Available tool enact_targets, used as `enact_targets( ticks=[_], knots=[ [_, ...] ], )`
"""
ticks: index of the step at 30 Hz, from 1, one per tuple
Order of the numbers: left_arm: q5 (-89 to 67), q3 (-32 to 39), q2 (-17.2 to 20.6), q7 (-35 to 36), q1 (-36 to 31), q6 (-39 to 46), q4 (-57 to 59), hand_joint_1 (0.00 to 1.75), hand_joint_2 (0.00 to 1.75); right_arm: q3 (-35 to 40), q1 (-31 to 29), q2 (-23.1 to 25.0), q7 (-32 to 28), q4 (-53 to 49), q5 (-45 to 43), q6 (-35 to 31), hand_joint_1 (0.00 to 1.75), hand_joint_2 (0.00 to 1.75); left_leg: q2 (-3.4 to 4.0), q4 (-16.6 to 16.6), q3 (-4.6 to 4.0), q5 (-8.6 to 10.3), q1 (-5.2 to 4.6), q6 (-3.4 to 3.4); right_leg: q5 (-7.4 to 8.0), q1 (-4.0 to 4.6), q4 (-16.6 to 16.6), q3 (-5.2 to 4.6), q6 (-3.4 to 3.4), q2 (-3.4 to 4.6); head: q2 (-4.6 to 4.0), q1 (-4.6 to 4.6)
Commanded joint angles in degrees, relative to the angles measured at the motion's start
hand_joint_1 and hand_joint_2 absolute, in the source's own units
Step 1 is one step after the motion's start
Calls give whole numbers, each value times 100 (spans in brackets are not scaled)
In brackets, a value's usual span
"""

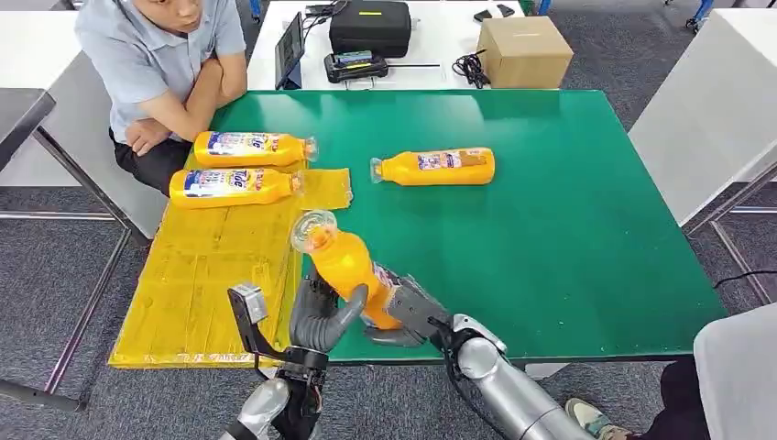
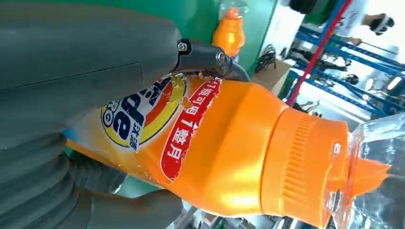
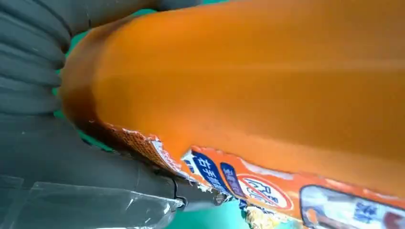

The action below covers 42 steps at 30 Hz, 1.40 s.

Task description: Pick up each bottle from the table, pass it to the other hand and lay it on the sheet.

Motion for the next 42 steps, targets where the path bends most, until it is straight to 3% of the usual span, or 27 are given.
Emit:
enact_targets(
  ticks=[1, 4, 5, 12, 13, 16, 18, 19, 21, 24, 26, 31, 35, 37, 42],
  knots=[
    [-823, -103, 175, -289, -145, 636, -281, 175, 175, -352, 71, 47, 45, 436, 101, -361, 0, 0, -5, -3, 13, -3, 7, -9, -4, 7, -6, 16, -11, -8, 0, 2],
    [-1790, 41, 224, -591, 11, 1159, -702, 175, 175, -698, 204, 159, 345, 443, 583, -1169, 0, 0, 4, -3, 12, -5, 5, -10, -3, 6, -5, 14, -12, 2, 0, 2],
    [-2023, 118, 267, -604, 45, 1285, -868, 175, 175, -867, 240, 214, 397, 448, 671, -1396, 0, 175, 6, 3, 17, -11, 10, -15, -7, 12, -4, 22, -17, 2, 0, 2],
    [-2026, 584, 333, -342, 177, 836, -1398, 175, 175, -1600, 332, 441, 486, 416, 830, -1831, 0, 175, 18, 0, 6, -6, 6, -12, -1, 7, -1, 4, -14, 15, 0, 2],
    [-2591, 560, 376, -559, 146, 1206, -1370, 175, 175, -1680, 373, 462, 440, 367, 862, -1864, 0, 175, 22, 1, 13, -10, 12, -18, -3, 13, -1, 12, -20, 17, 0, 0],
    [-2591, 560, 376, -559, 146, 1206, -1370, 175, 175, -1680, 373, 462, 440, 367, 862, -1864, 0, 175, 11, 0, 10, -7, 9, -13, -4, 10, -2, 10, -15, 7, 0, 2],
    [-3493, 507, 440, -713, 42, 1817, -1205, 175, 175, -1705, 411, 465, 399, 295, 970, -1902, 0, 175, 14, 0, 12, -10, 9, -13, -5, 10, -1, 12, -15, 10, 0, 2],
    [-5800, 1045, 225, -358, 16, 2358, -860, 175, 175, -1774, 406, 508, 304, 263, 1053, -1874, 0, 175, 5, -4, 6, -3, 4, -9, -2, 4, -3, 8, -10, 2, 0, 2],
    [-8441, 1654, 16, 53, -55, 2358, -495, 175, 175, -1837, 326, 570, 280, 306, 1102, -1771, 0, 175, 14, -2, 20, -9, 12, -16, -4, 13, -6, 22, -19, 9, 0, 2],
    [-9110, 2046, -100, 171, -261, 2358, 122, 175, 175, -1829, 248, 610, 256, 368, 1132, -1650, 0, 175, 14, -4, 12, -2, 6, -12, 1, 6, -3, 10, -14, 10, 0, 2],
    [-9451, 1948, -5, 454, -466, 2358, 543, 175, 175, -1821, 251, 624, 241, 370, 1138, -1590, 0, 175, 6, -5, 11, 1, 5, -11, 2, 5, -4, 12, -14, 3, 0, 2],
    [-10405, 1643, 459, 1724, -1704, 2358, 2435, 175, 175, -1705, 48, 681, 101, 454, 1031, -1219, 0, 175, -7, -4, 6, 9, 6, -15, 5, 7, -2, 6, -17, -14, 0, -2],
    [-10314, 1701, 507, 1610, -1784, 2358, 2521, 175, 175, -1691, 21, 688, 103, 455, 1033, -1209, 0, 175, 11, -1, 3, 15, 11, -19, 9, 10, 4, 1, -14, 8, 0, 2],
    [-10875, 1503, 633, 2173, -2029, 2358, 3057, 175, 175, -1661, -10, 704, 70, 466, 993, -1128, 0, 175, 6, -3, 3, 16, 10, -17, 7, 9, 4, 3, -11, 2, 0, 2],
    [-10550, 1446, 598, 2288, -2502, 1880, 4024, 175, 175, -1640, 70, 718, 86, 339, 917, -1033, 0, 175, 3, 3, 1, 15, 11, -18, 3, 10, 9, 5, -11, -1, 0, 2]
  ],
)
